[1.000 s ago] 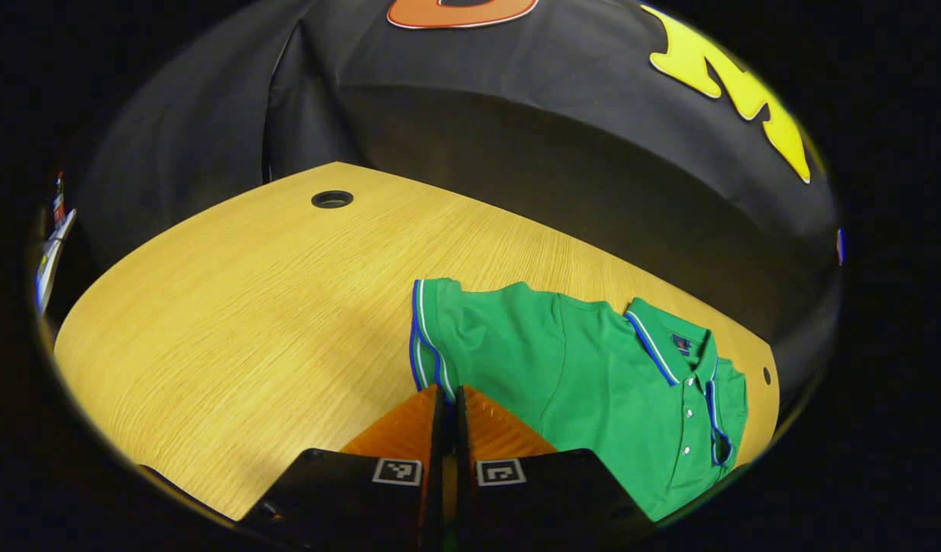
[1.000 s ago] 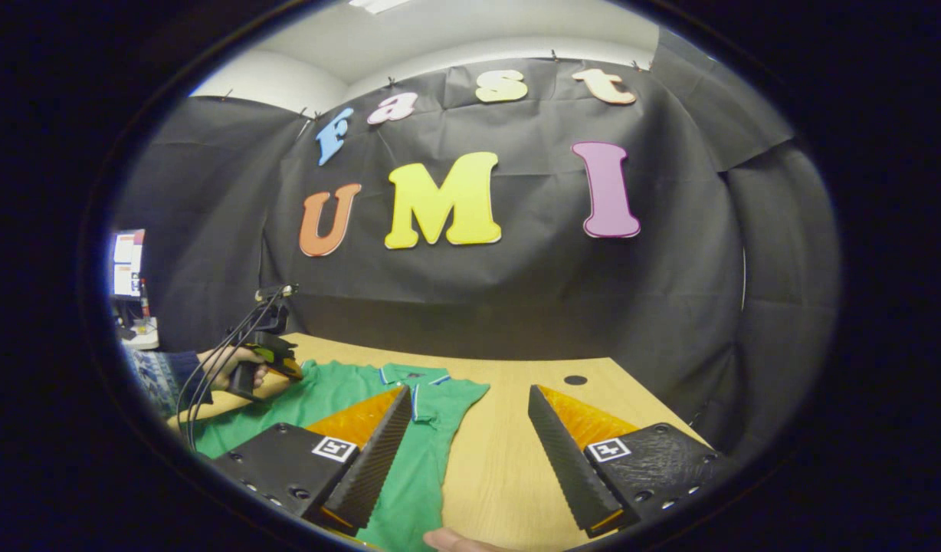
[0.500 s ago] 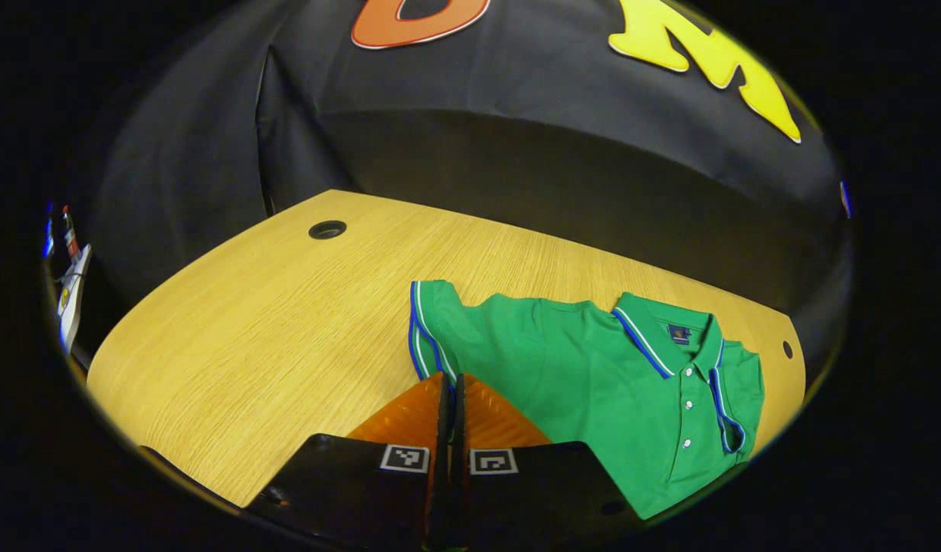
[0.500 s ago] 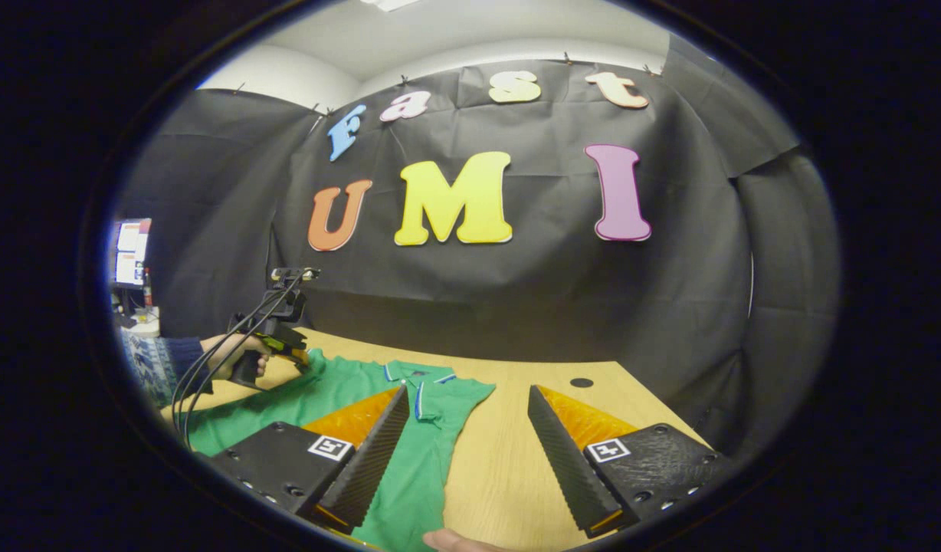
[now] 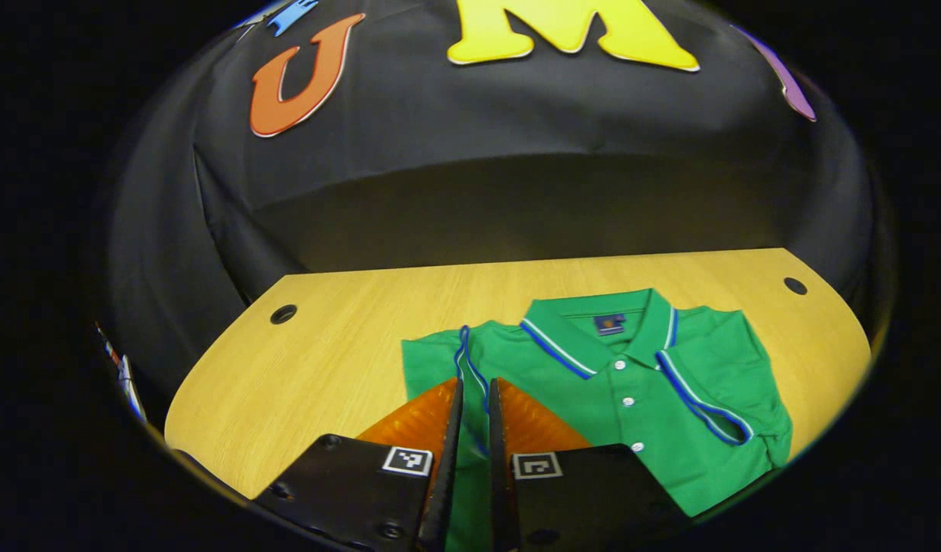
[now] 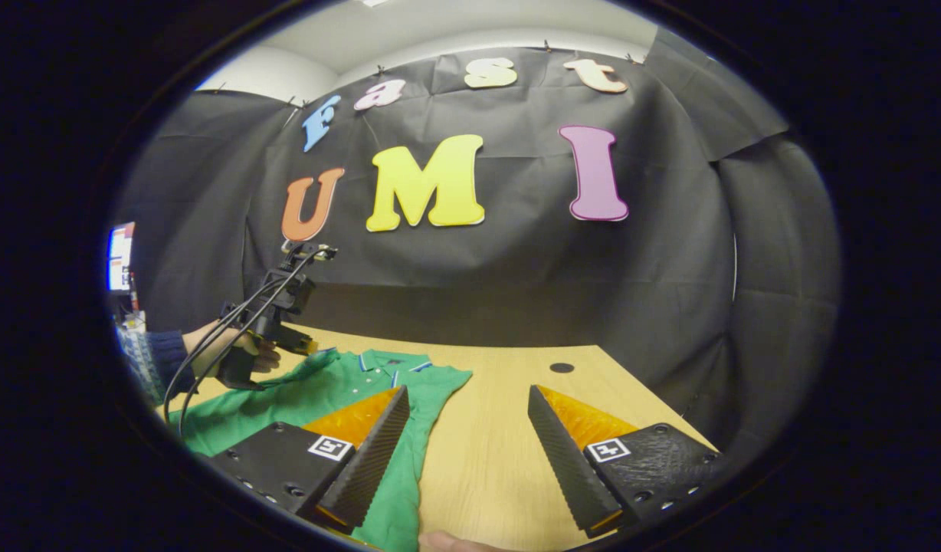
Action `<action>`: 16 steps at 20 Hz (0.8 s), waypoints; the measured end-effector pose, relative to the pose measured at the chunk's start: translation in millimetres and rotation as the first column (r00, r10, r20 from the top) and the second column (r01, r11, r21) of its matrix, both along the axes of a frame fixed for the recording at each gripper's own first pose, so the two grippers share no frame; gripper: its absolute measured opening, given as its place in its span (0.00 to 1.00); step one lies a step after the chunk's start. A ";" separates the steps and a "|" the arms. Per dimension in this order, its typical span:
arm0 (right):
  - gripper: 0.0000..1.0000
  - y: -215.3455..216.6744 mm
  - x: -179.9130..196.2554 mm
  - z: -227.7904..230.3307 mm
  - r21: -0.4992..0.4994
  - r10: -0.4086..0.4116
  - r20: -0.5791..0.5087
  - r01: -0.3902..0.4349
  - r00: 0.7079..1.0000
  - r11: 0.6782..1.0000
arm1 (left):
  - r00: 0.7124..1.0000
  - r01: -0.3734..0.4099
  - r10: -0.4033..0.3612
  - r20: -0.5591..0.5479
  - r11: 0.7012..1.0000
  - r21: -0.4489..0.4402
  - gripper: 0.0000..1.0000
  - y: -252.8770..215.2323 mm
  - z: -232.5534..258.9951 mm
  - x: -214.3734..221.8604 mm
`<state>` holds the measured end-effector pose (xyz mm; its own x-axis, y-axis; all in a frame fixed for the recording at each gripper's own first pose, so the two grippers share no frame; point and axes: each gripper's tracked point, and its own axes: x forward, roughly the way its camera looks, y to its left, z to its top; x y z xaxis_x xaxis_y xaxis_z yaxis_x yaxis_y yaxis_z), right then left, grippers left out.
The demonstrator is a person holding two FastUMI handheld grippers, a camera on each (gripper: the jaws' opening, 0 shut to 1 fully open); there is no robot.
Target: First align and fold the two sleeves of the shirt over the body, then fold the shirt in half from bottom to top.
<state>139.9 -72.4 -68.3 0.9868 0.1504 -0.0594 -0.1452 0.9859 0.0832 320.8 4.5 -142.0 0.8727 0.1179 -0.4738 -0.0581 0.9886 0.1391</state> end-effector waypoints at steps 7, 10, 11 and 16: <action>0.95 4.2 -1.1 -1.8 -0.014 -0.002 -0.009 0.002 1.000 1.000 | 0.995 0.068 -0.063 0.072 0.995 -0.067 1.00 -46.8 37.5 -22.5; 0.95 8.7 -4.5 3.4 -0.022 -0.007 -0.011 0.007 1.000 1.000 | 0.993 0.057 -0.049 0.103 0.996 -0.075 1.00 -38.7 52.3 -40.4; 0.95 12.8 -7.4 6.9 -0.013 -0.002 -0.012 0.002 1.000 1.000 | 0.993 0.055 -0.044 0.111 0.995 -0.089 1.00 -36.1 56.6 -48.5; 0.95 23.1 -20.1 15.8 0.002 -0.018 -0.047 0.018 0.999 1.000 | 0.987 0.027 -0.010 0.159 0.994 -0.107 1.00 -10.6 73.0 -114.9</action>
